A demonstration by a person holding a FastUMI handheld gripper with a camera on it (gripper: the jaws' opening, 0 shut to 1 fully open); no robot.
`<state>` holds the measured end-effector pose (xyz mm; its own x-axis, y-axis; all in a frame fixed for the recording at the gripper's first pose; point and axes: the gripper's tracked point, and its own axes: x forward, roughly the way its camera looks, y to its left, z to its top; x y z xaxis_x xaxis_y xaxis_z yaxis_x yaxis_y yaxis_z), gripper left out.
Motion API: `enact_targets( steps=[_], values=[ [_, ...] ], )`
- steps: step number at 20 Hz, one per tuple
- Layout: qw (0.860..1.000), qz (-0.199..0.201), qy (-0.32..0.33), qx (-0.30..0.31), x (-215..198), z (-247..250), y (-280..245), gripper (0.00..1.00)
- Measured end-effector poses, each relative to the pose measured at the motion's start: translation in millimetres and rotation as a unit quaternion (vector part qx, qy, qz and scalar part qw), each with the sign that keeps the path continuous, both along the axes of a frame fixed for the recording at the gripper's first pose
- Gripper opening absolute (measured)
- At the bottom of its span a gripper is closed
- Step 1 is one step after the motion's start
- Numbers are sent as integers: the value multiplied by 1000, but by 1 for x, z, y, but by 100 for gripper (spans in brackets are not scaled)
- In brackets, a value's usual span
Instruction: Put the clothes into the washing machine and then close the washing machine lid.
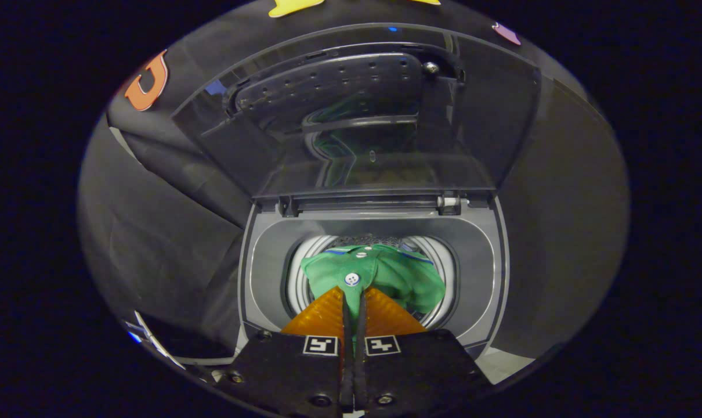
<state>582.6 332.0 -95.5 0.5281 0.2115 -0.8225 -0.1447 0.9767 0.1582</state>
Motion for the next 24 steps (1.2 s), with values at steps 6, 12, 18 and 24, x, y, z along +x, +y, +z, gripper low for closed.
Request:
enact_targets(
  steps=[6, 12, 18, 24],
  values=[
    [1000, -6, -5, -13, 0, 0, -3, 5],
    [999, -1, -29, -20, -2, 5, -10, 45],
    [999, -16, -35, -27, -5, 5, -18, 92],
    [998, -17, -46, -30, -9, 11, -24, 92]
  ],
)
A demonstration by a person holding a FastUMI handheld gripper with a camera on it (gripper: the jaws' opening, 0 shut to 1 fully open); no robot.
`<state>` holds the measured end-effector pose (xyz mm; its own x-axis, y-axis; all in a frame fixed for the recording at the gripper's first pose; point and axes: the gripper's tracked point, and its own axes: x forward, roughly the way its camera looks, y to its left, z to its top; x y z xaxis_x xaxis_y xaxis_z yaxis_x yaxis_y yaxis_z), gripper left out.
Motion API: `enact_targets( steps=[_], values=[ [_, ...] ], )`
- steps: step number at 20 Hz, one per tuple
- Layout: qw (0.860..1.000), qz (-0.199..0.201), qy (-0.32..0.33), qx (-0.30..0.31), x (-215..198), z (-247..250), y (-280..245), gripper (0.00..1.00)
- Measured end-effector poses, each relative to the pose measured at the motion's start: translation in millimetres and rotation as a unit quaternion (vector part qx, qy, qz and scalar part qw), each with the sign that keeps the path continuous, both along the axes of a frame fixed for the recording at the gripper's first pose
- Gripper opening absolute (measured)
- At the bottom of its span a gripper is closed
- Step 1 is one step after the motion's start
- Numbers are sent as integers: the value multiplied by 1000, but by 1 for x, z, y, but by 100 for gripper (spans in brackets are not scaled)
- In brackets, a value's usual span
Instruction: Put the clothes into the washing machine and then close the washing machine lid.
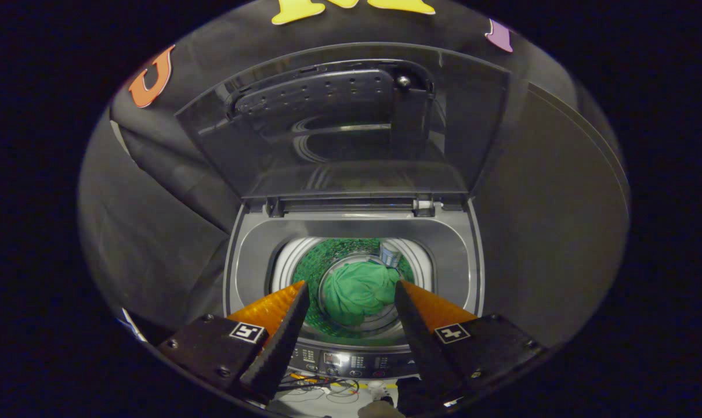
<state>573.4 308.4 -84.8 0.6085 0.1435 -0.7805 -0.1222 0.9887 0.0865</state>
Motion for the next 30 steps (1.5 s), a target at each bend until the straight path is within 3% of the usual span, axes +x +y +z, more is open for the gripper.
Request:
enact_targets(
  steps=[13, 30],
  values=[
    [993, 33, -108, -28, -2, 66, -5, 92],
    [960, 40, -277, -6, 9, 230, 27, 92]
  ],
)
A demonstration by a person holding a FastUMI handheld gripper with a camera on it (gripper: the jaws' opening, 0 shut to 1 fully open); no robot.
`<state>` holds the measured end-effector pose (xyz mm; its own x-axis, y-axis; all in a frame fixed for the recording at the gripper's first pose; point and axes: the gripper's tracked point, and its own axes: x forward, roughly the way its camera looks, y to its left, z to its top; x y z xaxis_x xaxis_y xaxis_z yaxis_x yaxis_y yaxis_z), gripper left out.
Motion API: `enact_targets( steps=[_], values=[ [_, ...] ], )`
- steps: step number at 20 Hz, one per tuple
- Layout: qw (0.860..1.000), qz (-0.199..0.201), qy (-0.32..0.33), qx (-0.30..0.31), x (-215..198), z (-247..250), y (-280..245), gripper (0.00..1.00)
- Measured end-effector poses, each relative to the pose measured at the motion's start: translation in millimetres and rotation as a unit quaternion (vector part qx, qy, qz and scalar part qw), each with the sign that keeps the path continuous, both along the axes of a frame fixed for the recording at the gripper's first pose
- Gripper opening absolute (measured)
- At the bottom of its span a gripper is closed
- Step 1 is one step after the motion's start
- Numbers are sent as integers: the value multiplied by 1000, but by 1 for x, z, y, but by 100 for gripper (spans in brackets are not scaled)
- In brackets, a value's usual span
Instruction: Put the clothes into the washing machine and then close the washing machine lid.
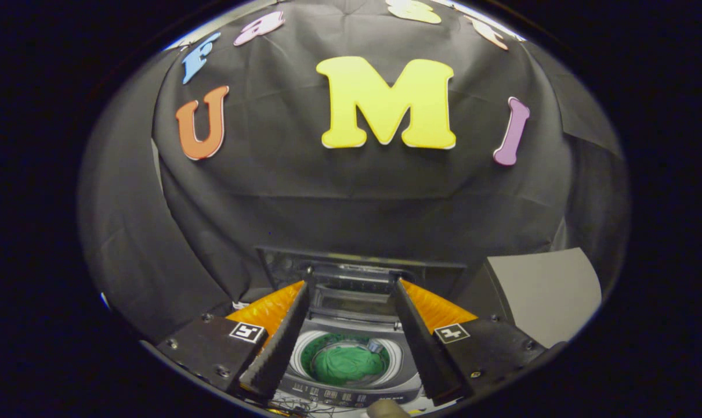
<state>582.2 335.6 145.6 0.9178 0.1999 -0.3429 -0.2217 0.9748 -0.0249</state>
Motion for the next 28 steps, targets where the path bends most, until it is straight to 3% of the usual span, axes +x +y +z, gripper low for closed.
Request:
enact_targets(
  steps=[11, 20, 28],
  values=[
    [999, -37, 1, 21, 73, 28, 14, 92],
    [995, -65, 75, 28, 145, -24, 27, 92],
    [991, -82, 105, 6, 171, -66, 16, 92]
  ],
)
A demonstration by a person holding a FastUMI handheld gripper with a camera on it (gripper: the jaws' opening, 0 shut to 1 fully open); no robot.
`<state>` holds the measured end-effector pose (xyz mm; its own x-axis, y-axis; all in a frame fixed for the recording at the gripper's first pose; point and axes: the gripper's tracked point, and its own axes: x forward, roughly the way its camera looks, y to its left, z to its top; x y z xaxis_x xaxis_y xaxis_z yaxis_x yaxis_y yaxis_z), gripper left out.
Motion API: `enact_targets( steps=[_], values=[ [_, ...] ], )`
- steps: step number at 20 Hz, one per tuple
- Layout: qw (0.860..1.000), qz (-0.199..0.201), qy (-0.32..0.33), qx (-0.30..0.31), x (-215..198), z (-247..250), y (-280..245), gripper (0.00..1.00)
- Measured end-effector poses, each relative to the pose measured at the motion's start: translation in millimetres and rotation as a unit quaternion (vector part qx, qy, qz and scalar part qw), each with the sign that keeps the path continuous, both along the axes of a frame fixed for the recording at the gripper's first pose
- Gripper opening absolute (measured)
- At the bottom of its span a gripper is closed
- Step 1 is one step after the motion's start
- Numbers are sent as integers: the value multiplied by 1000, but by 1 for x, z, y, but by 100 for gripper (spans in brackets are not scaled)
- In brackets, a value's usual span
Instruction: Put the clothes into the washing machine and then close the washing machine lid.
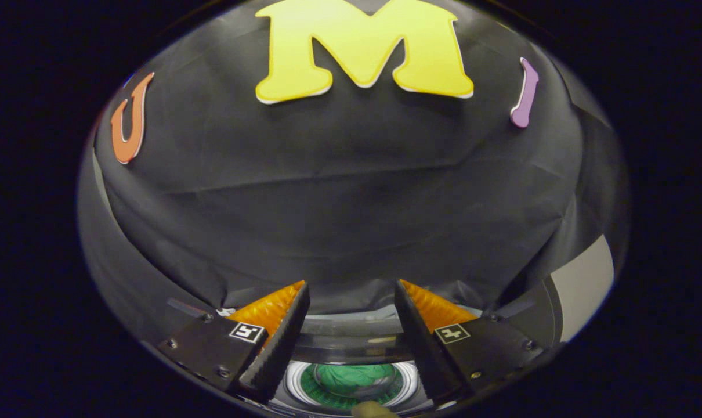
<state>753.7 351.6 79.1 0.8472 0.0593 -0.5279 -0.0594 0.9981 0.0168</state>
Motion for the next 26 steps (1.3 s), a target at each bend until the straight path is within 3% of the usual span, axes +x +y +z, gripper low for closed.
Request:
enact_targets(
  steps=[12, 26],
  values=[
    [999, 30, -24, -1, -38, -3, -3, 94],
    [999, 34, 5, -6, -122, -40, -11, 94]
  ],
)
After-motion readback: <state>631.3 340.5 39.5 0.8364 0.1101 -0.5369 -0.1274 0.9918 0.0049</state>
